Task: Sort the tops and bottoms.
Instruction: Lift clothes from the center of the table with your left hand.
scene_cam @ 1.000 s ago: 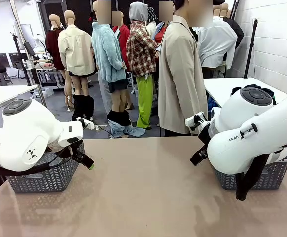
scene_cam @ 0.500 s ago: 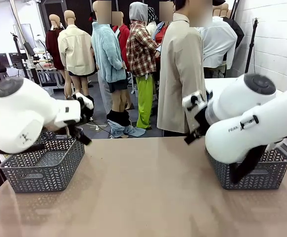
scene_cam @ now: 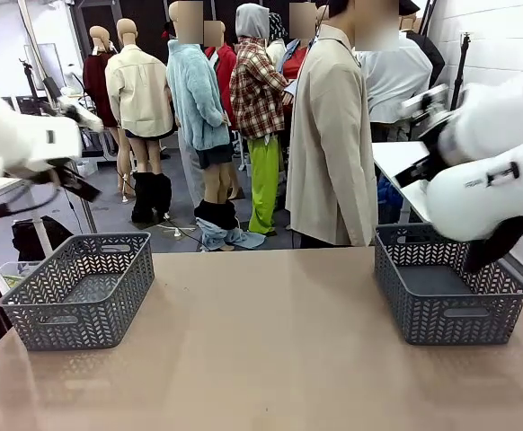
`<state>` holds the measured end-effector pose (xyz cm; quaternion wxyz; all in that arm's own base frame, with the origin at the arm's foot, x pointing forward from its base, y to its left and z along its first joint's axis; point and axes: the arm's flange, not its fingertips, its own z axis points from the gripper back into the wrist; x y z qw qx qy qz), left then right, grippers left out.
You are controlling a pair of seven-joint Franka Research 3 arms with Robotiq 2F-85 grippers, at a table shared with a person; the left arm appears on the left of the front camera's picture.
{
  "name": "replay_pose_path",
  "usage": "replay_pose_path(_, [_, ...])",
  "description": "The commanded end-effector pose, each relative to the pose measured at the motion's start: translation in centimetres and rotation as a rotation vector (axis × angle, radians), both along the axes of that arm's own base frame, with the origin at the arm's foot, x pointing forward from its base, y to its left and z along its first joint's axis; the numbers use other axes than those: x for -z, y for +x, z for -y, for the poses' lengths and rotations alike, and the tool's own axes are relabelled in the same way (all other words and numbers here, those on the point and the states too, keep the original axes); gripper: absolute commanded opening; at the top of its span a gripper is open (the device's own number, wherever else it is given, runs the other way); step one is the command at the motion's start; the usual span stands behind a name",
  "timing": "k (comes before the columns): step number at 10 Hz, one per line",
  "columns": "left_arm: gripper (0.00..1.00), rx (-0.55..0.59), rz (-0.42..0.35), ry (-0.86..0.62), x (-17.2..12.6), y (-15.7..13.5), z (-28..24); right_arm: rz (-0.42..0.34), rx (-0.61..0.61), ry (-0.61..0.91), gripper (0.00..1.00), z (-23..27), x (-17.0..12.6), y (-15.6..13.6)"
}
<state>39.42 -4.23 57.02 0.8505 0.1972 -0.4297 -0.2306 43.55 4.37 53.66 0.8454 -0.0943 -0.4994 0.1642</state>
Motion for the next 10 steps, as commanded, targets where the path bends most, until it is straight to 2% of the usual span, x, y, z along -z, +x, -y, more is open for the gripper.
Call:
replay_pose_path(1, [1.00, -0.163, 0.018, -0.010, 0.3, -2.9, -2.9, 0.069, 0.174, 0.034, 1.00, 2.9, 0.5, -0.4])
replay_pose_path(2, [1.00, -0.249, 0.043, -0.029, -0.1, -4.5, -6.0, 0.091, 0.260, 0.041, 1.00, 5.9, 0.2, -0.9])
replay_pose_path(5, [1.00, -0.397, -0.015, -0.162, 1.1, -8.8, -15.7, 0.076, 0.457, 0.068, 1.00, 13.4, 0.9, -2.9])
replay_pose_path(8, [1.00, -0.401, -0.114, -0.277, 3.1, -10.1, -19.8, 0.088, 0.539, 0.099, 1.00, 16.1, 0.9, -4.9])
replay_pose_path(9, [1.00, -0.467, -0.108, -0.291, 4.1, -9.9, -20.2, 0.084, 0.536, 0.111, 1.00, 16.4, 1.3, -5.2])
replay_pose_path(10, [1.00, -0.446, -0.086, -0.243, -0.3, -7.6, -21.4, 0.038, 0.480, 0.112, 1.00, 15.4, 2.0, -5.6])
